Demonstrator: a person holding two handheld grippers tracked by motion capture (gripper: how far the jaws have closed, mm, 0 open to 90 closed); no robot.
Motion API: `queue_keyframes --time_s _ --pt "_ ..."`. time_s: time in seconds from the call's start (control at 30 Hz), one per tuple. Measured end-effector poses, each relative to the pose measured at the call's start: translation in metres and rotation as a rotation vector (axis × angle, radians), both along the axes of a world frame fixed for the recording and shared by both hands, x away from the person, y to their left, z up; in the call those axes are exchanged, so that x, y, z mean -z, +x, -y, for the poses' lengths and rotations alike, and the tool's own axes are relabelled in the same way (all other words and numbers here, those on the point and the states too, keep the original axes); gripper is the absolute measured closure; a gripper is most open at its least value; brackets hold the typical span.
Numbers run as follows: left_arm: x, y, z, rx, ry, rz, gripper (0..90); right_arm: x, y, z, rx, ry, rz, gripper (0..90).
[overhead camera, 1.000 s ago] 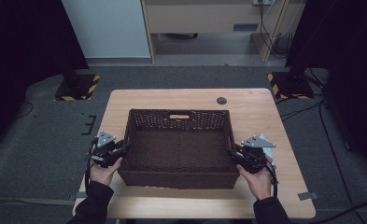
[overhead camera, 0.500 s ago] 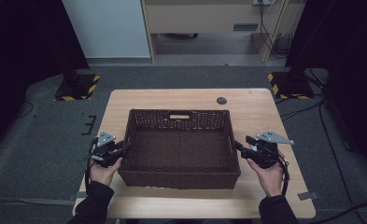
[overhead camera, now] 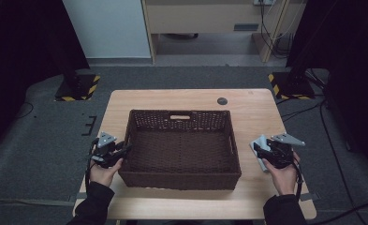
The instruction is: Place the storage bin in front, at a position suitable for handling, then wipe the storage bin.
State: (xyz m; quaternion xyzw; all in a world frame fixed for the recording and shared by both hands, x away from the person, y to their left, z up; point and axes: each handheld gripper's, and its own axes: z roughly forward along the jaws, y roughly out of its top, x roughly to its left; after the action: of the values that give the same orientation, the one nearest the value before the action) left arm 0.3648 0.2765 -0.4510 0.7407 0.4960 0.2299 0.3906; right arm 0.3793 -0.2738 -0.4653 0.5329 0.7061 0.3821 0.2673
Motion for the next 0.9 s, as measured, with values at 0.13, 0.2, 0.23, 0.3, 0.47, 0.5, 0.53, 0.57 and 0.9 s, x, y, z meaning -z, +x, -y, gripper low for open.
queue_keyframes --time_s 0.13,0.2,0.23,0.3,0.47,0.5,0.53,0.57,0.9 --pt "0.0 0.0 0.0 0.0 0.002 0.001 65.5 0.009 0.002 0.008 0.014 -0.015 -0.034 41.6" --pt "0.0 0.0 0.0 0.0 0.001 0.0 65.6 0.014 0.003 0.009 0.023 -0.027 -0.046 41.6" --pt "0.0 0.0 0.0 0.0 0.002 0.001 65.6 0.019 0.005 0.01 0.039 -0.043 -0.06 41.5" --pt "0.0 0.0 0.0 0.0 0.002 0.0 65.5 0.021 0.005 0.011 0.036 -0.053 -0.061 41.6" --pt "0.0 0.0 0.0 0.001 -0.001 -0.001 65.4 0.032 0.012 0.012 0.049 -0.083 -0.11 46.9" --pt "0.0 0.0 0.0 0.001 -0.001 -0.001 65.4 0.032 0.012 0.012 0.049 -0.083 -0.11 46.9" --pt "0.0 0.0 0.0 0.001 -0.001 -0.001 65.4 0.034 0.014 0.013 0.051 -0.087 -0.122 49.6" --pt "0.0 0.0 0.0 0.001 -0.001 -0.001 65.4 0.039 0.017 0.014 0.047 -0.094 -0.149 52.6" --pt "0.0 0.0 0.0 -0.004 -0.011 -0.004 66.0 0.047 0.023 0.016 0.054 -0.112 -0.206 75.4"
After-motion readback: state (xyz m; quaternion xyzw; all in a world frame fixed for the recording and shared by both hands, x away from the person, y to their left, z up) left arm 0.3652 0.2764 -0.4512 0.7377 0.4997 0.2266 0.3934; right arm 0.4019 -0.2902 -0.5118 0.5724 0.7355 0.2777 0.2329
